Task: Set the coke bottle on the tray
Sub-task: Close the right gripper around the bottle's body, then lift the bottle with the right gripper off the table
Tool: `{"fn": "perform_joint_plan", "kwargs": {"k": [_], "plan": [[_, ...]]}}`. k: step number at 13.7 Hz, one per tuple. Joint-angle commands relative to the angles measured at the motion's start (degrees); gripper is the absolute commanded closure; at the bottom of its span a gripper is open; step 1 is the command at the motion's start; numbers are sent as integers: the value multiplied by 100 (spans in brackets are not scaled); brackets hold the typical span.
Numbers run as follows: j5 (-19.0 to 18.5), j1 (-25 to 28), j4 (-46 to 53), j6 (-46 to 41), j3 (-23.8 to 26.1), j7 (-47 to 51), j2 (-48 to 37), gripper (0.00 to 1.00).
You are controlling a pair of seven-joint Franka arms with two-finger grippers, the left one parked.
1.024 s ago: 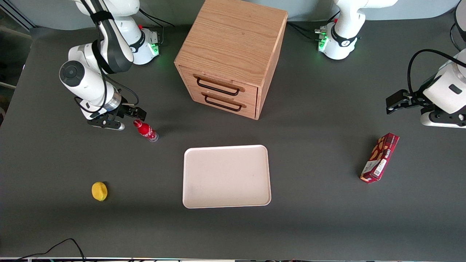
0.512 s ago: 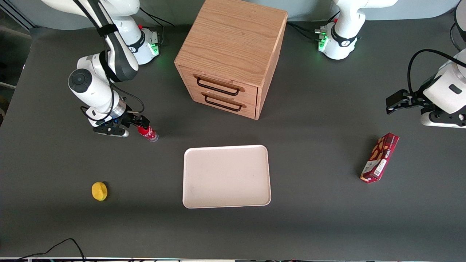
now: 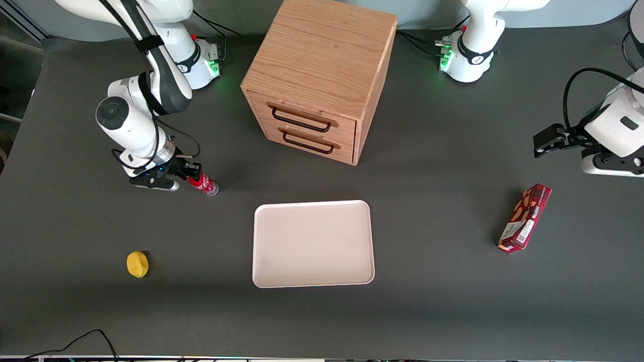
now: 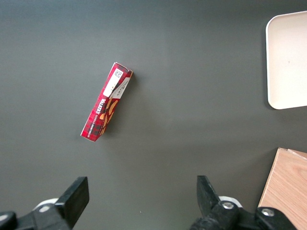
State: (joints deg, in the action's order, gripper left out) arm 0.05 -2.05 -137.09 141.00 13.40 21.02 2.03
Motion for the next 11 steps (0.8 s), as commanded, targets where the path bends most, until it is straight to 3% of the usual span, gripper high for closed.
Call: {"fn": "perform_joint_plan", "kwargs": {"k": [1,7,11], "plan": [[-146,29,243,-474,-5,174,-211,100],[-164,38,3148,-3909,-5,95,-107,100],[-67,205,5923,-5642,48,453,1129,100]]}}
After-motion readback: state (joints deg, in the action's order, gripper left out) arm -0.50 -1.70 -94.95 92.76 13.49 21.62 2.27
